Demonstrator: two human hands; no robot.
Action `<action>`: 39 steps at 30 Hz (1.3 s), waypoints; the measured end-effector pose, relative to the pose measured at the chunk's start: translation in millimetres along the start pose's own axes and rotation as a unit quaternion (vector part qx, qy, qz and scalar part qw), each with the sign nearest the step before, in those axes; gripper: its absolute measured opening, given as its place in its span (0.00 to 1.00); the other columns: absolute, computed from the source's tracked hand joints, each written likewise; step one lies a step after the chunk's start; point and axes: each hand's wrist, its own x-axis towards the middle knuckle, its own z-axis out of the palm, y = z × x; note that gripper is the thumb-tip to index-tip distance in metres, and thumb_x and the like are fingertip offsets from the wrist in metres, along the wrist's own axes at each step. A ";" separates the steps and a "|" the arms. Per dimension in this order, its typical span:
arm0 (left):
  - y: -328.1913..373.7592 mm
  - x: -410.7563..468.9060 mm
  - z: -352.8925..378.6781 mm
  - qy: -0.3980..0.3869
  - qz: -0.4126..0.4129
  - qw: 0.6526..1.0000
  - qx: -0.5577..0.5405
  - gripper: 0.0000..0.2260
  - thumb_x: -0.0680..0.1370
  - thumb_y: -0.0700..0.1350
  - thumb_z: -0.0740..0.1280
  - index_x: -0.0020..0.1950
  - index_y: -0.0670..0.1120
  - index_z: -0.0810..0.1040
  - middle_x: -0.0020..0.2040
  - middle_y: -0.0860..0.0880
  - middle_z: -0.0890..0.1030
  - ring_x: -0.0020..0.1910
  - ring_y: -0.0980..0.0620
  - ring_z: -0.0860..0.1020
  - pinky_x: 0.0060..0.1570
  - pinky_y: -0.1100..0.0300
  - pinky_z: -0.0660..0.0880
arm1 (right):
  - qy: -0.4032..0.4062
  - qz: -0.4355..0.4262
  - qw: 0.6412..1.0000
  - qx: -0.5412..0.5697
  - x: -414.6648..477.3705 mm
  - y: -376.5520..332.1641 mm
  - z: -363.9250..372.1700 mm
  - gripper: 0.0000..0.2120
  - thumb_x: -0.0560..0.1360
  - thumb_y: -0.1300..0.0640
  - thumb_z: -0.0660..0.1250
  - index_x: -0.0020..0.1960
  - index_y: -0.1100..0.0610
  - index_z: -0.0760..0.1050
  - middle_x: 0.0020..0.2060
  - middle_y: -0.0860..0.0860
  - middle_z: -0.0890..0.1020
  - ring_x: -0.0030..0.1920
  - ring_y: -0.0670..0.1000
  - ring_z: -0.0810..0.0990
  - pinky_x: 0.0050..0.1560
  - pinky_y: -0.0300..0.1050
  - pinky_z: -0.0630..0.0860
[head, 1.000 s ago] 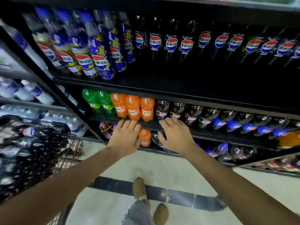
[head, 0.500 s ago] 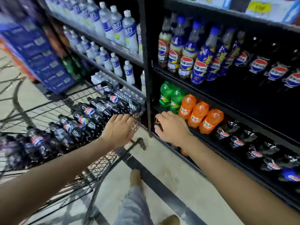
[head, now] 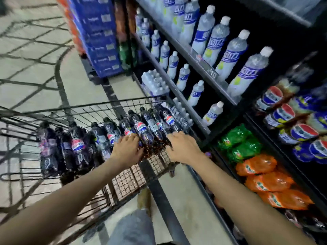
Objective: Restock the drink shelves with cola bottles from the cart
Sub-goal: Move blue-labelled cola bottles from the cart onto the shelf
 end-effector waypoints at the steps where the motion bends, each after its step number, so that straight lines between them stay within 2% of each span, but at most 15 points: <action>1: -8.1 7.7 3.7 -0.007 -0.012 1.000 -0.014 0.23 0.81 0.58 0.55 0.71 0.46 0.66 0.68 0.46 0.71 0.66 0.46 0.70 0.68 0.46 0.66 | -0.011 0.000 1.000 0.001 15.6 -2.0 2.5 0.17 0.79 0.50 0.56 0.63 0.58 0.70 0.55 0.55 0.76 0.58 0.57 0.74 0.53 0.51 0.73; 5: -38.5 35.4 16.6 -0.036 -0.039 0.998 -0.030 0.20 0.80 0.57 0.56 0.65 0.45 0.69 0.64 0.45 0.73 0.65 0.45 0.70 0.66 0.47 0.66 | -0.050 -0.005 0.999 0.010 68.8 -9.2 19.2 0.16 0.79 0.51 0.57 0.62 0.58 0.71 0.55 0.54 0.77 0.57 0.54 0.75 0.54 0.48 0.72; 12: -85.0 54.3 40.5 -0.074 -0.114 0.989 -0.056 0.23 0.80 0.56 0.56 0.70 0.44 0.66 0.70 0.44 0.68 0.69 0.44 0.67 0.70 0.47 0.62 | -0.132 -0.015 0.991 0.019 140.0 -26.1 54.9 0.20 0.80 0.52 0.57 0.69 0.58 0.68 0.63 0.54 0.75 0.63 0.54 0.73 0.61 0.50 0.72; 16: -107.4 53.9 60.8 -0.115 -0.171 0.977 -0.046 0.26 0.81 0.57 0.54 0.75 0.43 0.60 0.75 0.43 0.62 0.73 0.44 0.62 0.72 0.46 0.58 | -0.152 -0.012 0.988 0.017 170.5 -34.7 76.3 0.18 0.80 0.52 0.57 0.67 0.58 0.69 0.60 0.55 0.75 0.61 0.55 0.74 0.58 0.50 0.73; 18: -115.3 55.1 69.1 -0.120 -0.194 0.972 -0.060 0.27 0.81 0.58 0.55 0.74 0.43 0.60 0.74 0.43 0.63 0.72 0.44 0.63 0.71 0.46 0.61 | -0.153 0.000 0.988 0.017 182.3 -37.4 86.3 0.19 0.80 0.51 0.57 0.67 0.59 0.69 0.61 0.56 0.75 0.60 0.55 0.74 0.57 0.50 0.73; 20: -119.3 59.5 77.0 -0.119 -0.219 0.963 -0.102 0.28 0.80 0.59 0.56 0.72 0.42 0.61 0.70 0.42 0.67 0.68 0.44 0.68 0.65 0.47 0.69 | -0.151 0.018 0.988 0.017 194.0 -38.0 96.8 0.21 0.80 0.50 0.57 0.69 0.59 0.66 0.63 0.56 0.73 0.60 0.55 0.74 0.56 0.51 0.74; 22: -119.9 67.1 84.0 -0.120 -0.264 0.938 -0.192 0.29 0.80 0.60 0.58 0.71 0.41 0.61 0.68 0.41 0.68 0.66 0.43 0.69 0.61 0.46 0.73 | -0.156 0.050 0.986 0.030 204.5 -37.0 108.7 0.25 0.81 0.48 0.58 0.72 0.60 0.62 0.66 0.58 0.70 0.62 0.55 0.73 0.57 0.49 0.74; 24: -117.7 77.8 92.3 -0.116 -0.310 0.903 -0.273 0.32 0.79 0.61 0.59 0.73 0.38 0.59 0.70 0.39 0.66 0.69 0.42 0.66 0.66 0.46 0.69 | -0.163 0.097 0.980 0.064 212.4 -36.4 120.5 0.30 0.80 0.45 0.59 0.75 0.61 0.56 0.71 0.59 0.66 0.66 0.56 0.71 0.59 0.48 0.74; 26: -111.2 89.9 99.7 -0.076 -0.337 0.884 -0.314 0.32 0.79 0.59 0.62 0.71 0.35 0.61 0.68 0.38 0.67 0.69 0.42 0.64 0.69 0.49 0.64 | -0.155 0.130 0.975 0.092 217.4 -37.0 132.2 0.34 0.80 0.44 0.61 0.76 0.62 0.53 0.73 0.59 0.62 0.70 0.56 0.67 0.62 0.48 0.72; 28: -104.8 100.6 103.4 -0.042 -0.362 0.873 -0.325 0.30 0.79 0.56 0.65 0.67 0.33 0.63 0.64 0.36 0.69 0.67 0.41 0.64 0.68 0.50 0.62 | -0.128 0.150 0.975 0.101 222.0 -38.8 142.8 0.37 0.78 0.43 0.63 0.76 0.62 0.54 0.73 0.58 0.63 0.70 0.56 0.66 0.63 0.48 0.71; 31: -102.7 112.6 106.3 -0.040 -0.414 0.840 -0.349 0.31 0.76 0.52 0.69 0.67 0.31 0.64 0.65 0.34 0.68 0.67 0.38 0.63 0.69 0.48 0.60 | -0.104 0.190 0.970 0.115 228.9 -42.7 150.9 0.37 0.75 0.43 0.68 0.74 0.62 0.58 0.69 0.58 0.66 0.67 0.56 0.68 0.59 0.48 0.73; 35: -102.0 118.6 106.7 -0.011 -0.442 0.803 -0.400 0.30 0.73 0.49 0.74 0.63 0.33 0.65 0.63 0.37 0.67 0.63 0.40 0.65 0.62 0.53 0.62 | -0.104 0.225 0.960 0.128 233.2 -44.2 153.6 0.36 0.72 0.43 0.71 0.70 0.62 0.63 0.68 0.57 0.66 0.66 0.56 0.68 0.57 0.49 0.77; 37: -96.6 119.7 107.0 -0.005 -0.444 0.785 -0.432 0.30 0.73 0.47 0.74 0.65 0.35 0.62 0.63 0.37 0.67 0.62 0.39 0.67 0.59 0.52 0.66 | -0.098 0.233 0.959 0.128 233.7 -44.6 153.7 0.34 0.71 0.43 0.72 0.67 0.61 0.65 0.65 0.56 0.67 0.63 0.54 0.69 0.53 0.46 0.77; 39: -90.9 122.0 107.7 -0.013 -0.456 0.731 -0.508 0.31 0.75 0.45 0.72 0.69 0.38 0.58 0.62 0.37 0.72 0.57 0.40 0.74 0.57 0.50 0.72 | -0.088 0.243 0.958 0.125 233.5 -47.8 153.6 0.34 0.71 0.44 0.73 0.67 0.61 0.65 0.64 0.56 0.68 0.60 0.54 0.71 0.49 0.45 0.76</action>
